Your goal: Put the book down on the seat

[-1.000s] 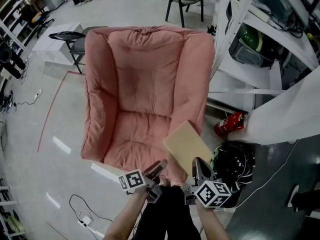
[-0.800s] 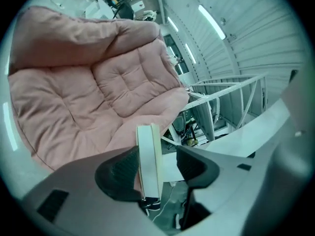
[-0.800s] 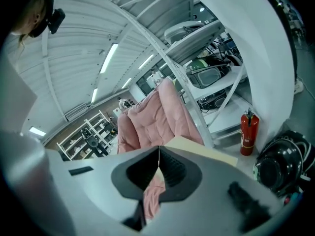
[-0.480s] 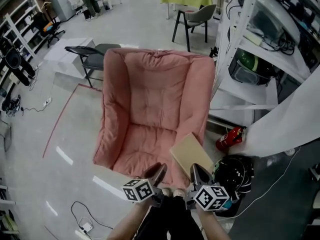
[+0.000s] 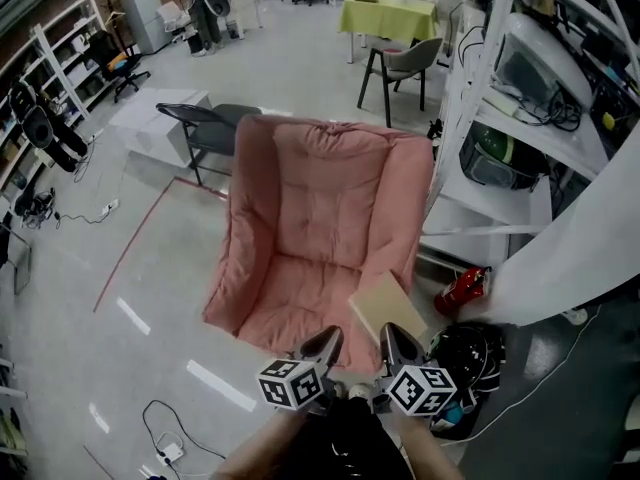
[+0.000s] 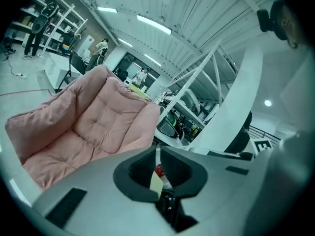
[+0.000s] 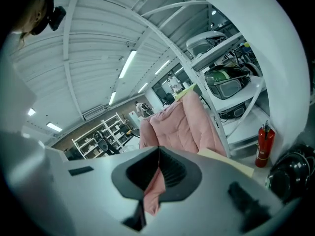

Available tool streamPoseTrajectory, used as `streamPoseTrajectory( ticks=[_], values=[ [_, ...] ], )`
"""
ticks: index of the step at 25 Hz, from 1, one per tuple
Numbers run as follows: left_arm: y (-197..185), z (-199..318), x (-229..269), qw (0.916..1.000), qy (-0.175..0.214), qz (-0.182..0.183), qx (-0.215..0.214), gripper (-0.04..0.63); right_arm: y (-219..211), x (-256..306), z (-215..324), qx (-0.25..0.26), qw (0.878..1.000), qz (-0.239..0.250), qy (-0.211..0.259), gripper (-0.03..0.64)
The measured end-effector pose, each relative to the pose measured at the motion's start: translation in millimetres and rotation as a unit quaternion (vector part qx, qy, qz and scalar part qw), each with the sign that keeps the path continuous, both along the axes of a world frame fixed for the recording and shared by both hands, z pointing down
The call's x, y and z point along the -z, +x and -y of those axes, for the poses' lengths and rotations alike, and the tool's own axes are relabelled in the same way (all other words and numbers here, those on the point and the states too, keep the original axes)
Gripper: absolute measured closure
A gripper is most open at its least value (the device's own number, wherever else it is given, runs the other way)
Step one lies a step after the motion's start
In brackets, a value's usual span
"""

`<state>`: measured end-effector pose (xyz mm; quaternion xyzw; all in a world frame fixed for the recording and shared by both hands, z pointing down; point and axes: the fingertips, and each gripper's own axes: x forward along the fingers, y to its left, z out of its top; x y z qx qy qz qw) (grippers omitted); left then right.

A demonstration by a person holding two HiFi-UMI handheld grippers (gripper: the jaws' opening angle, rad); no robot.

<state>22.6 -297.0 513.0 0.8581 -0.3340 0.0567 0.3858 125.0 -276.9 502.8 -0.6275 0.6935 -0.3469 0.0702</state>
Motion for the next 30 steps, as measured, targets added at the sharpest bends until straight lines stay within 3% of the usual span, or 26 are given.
streamPoseTrajectory(
  ticks=[9, 19, 30],
  values=[
    [-5.5, -29.0, 41.1, 0.9977, 0.063, 0.022, -0.016, 0.584, -26.9, 37.9, -15.7, 0.035, 0.999, -0.003, 0.035, 0.604],
    [-11.9, -21.4, 74.9, 0.9921, 0.123, 0.022, -0.013, 0.584, -38.7, 51.3, -18.7, 0.058, 0.997, -0.022, 0.05, 0.604],
    [-14.5, -8.5, 82.3, 0.99, 0.139, 0.022, -0.012, 0.584, -44.2, 66.7, -6.6, 0.077, 0.993, -0.045, 0.072, 0.604]
  ],
)
